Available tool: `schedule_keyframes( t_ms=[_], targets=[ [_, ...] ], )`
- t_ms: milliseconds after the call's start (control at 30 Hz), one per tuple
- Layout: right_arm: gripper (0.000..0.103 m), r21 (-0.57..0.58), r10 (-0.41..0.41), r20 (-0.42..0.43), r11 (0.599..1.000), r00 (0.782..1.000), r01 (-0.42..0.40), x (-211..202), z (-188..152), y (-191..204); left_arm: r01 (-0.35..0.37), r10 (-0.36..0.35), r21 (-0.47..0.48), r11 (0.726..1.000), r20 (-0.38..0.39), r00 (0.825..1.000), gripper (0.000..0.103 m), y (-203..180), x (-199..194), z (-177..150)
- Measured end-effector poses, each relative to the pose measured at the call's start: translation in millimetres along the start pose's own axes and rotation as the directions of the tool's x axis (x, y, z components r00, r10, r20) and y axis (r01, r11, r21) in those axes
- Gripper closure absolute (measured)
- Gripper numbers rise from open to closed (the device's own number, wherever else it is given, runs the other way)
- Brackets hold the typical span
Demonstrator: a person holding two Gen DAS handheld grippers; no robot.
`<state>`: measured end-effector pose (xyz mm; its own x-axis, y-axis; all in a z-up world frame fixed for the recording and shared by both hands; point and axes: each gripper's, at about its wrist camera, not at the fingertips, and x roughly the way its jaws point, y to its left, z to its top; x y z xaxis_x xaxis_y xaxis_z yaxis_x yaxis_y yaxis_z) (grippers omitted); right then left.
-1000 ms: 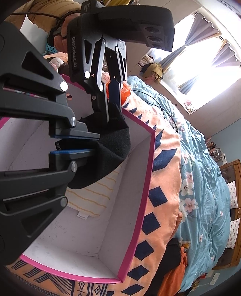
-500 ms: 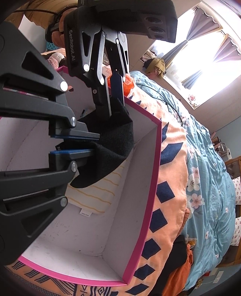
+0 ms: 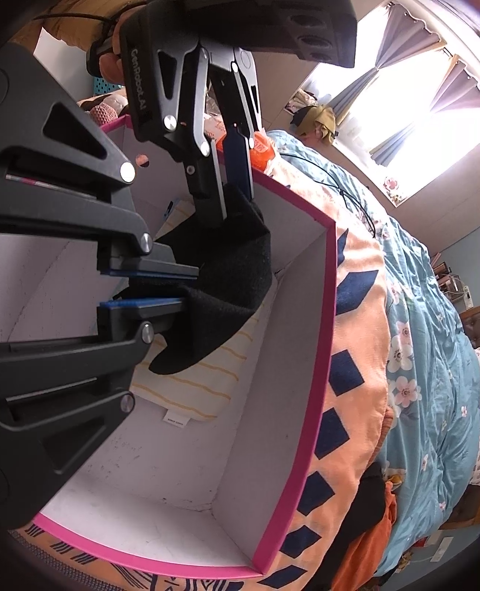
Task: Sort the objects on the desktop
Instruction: 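Lower the black pouch onto the striped pad and open the right gripper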
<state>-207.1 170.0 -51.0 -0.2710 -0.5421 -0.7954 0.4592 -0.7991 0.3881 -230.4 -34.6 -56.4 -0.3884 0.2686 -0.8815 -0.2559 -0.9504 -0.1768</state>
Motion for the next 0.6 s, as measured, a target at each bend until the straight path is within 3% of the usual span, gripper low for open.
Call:
schedule_keyframes(
  t_ms=[467, 500, 533, 600],
  targets=[
    [0.092, 0.017, -0.076, -0.093, 0.997, 0.993, 0.078, 29.1, 7.4, -8.8, -0.013, 0.013, -0.006, 1.000, 0.003, 1.000, 0.065, 3.1, 1.3, -6.5],
    [0.087, 0.021, -0.080, -0.106, 0.996, 0.991, 0.083, 30.8, 6.9, -10.1, -0.015, 0.015, -0.007, 1.000, 0.005, 1.000, 0.065, 3.6, 1.1, -7.2],
    [0.073, 0.022, -0.090, -0.114, 0.995, 0.989, 0.093, 31.5, 6.4, -11.1, -0.015, 0.015, -0.008, 1.000, 0.006, 1.000, 0.065, 4.3, 0.8, -8.6],
    [0.067, 0.019, -0.127, -0.109, 0.991, 0.986, 0.130, 28.7, 4.3, -11.9, -0.009, 0.009, -0.015, 1.000, 0.009, 1.000, 0.065, 5.8, 0.6, -11.5]
  ],
)
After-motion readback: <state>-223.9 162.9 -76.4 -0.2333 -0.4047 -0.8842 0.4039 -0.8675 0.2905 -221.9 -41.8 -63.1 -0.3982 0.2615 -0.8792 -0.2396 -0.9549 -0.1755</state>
